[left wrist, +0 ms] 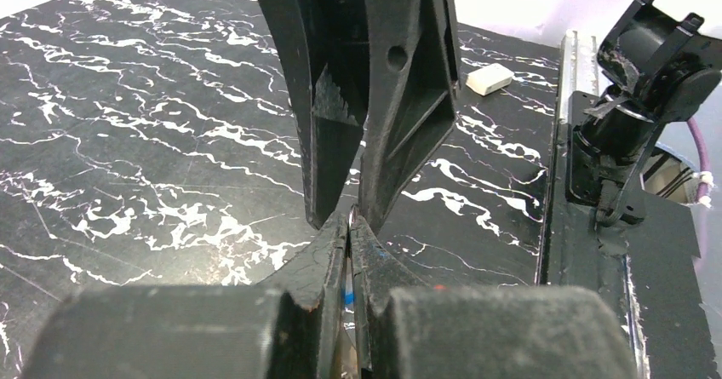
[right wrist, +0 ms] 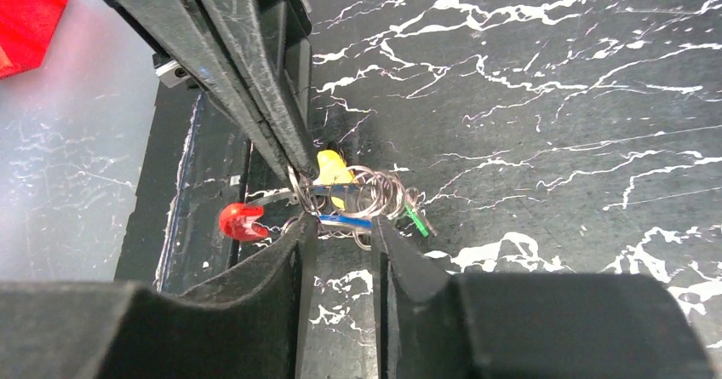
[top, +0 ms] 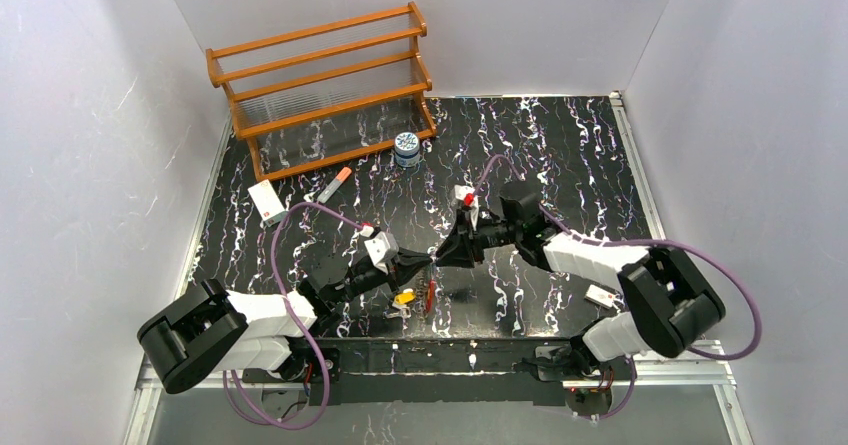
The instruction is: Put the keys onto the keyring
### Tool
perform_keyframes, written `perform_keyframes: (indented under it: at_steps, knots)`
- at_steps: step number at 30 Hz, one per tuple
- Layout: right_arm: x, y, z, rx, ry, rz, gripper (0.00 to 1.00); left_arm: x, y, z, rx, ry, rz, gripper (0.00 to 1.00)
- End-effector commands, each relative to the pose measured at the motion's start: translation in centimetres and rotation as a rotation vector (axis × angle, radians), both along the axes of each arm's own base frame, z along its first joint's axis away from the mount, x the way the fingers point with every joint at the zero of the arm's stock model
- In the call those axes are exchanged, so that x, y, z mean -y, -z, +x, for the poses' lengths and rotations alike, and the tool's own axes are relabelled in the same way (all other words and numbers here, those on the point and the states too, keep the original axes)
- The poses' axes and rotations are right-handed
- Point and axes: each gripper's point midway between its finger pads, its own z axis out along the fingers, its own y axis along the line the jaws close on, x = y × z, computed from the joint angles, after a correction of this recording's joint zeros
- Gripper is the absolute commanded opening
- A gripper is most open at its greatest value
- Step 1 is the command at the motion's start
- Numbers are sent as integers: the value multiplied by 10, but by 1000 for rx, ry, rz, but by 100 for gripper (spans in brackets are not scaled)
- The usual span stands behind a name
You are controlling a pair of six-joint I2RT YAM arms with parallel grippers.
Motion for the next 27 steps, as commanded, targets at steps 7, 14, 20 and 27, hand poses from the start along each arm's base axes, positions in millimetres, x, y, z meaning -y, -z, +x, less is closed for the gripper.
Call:
perform_keyframes:
  at_steps: [7, 14, 20, 27]
  knots:
    - [4, -36, 1, 196, 34, 110, 54, 1, -17, -4, 42, 19, -55, 0]
    - [-1, -35, -6, 154, -33, 135, 42, 2, -19, -4, 46, 22, -59, 0]
    - [-3, -35, -7, 143, -60, 138, 21, 2, -20, -4, 47, 20, -62, 0]
    - [-3, -36, -9, 141, -83, 131, 1, 2, -18, -3, 44, 16, -56, 0]
